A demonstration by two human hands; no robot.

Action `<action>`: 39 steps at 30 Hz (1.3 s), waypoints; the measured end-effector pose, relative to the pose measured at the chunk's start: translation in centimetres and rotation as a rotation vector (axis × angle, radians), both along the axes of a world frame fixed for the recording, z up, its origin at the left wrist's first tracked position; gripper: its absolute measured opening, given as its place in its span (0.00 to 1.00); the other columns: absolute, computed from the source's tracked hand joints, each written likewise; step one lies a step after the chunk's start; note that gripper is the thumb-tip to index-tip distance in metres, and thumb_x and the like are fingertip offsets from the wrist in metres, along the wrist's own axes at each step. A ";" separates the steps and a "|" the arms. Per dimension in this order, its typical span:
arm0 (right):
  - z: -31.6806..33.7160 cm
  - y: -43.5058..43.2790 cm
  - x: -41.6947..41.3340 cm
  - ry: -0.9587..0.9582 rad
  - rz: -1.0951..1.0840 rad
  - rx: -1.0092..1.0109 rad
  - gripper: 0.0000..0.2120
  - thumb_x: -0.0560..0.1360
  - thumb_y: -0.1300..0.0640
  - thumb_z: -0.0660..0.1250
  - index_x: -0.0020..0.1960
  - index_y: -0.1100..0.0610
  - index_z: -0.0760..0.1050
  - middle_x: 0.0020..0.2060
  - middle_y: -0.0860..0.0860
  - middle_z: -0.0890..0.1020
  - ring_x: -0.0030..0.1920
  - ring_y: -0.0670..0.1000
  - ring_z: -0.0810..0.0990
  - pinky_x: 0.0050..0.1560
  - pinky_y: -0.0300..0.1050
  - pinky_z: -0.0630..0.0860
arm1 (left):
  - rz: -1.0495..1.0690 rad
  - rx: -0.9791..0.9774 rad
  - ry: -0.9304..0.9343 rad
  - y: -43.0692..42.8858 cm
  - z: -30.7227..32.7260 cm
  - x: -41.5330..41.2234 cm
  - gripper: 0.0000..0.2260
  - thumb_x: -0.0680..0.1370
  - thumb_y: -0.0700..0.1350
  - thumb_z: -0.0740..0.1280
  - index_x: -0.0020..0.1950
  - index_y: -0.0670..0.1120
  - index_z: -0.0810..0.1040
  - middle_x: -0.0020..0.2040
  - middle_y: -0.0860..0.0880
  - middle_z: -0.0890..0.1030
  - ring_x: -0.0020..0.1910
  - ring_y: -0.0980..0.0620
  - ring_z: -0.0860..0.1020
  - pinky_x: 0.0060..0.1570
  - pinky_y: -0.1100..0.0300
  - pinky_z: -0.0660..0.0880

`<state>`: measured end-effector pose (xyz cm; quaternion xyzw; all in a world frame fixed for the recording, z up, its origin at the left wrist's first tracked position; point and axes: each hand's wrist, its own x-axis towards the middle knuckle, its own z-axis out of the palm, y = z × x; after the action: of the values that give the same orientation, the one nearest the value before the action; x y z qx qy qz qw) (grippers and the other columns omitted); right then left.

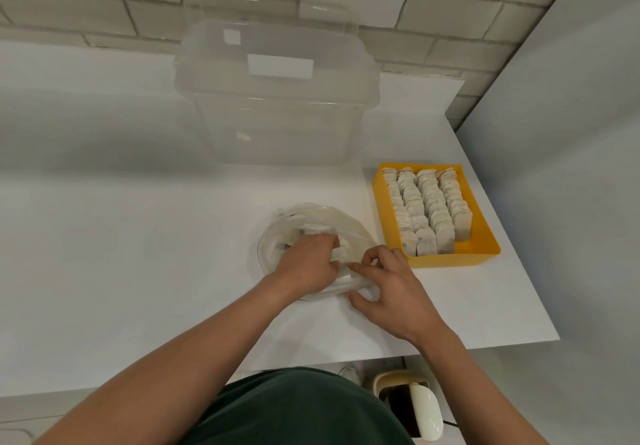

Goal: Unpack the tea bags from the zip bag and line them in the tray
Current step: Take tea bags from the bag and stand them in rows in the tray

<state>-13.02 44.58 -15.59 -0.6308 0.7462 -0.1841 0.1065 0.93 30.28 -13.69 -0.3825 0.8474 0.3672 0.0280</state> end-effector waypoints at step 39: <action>9.4 -6.2 4.6 -0.932 -0.152 -0.116 0.03 0.77 0.61 0.74 0.51 0.57 0.83 0.46 0.55 0.86 0.42 0.54 0.87 0.44 0.46 0.84 | 0.357 1.032 0.745 -1.6 5.0 9.7 0.16 0.81 0.33 0.67 0.69 0.40 0.78 0.63 0.39 0.83 0.57 0.43 0.83 0.52 0.53 0.83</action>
<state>-8.46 38.42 -6.17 -0.4297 0.6515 -0.4960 0.3806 10.58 28.70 -8.70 -0.3017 0.4392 0.8330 -0.1487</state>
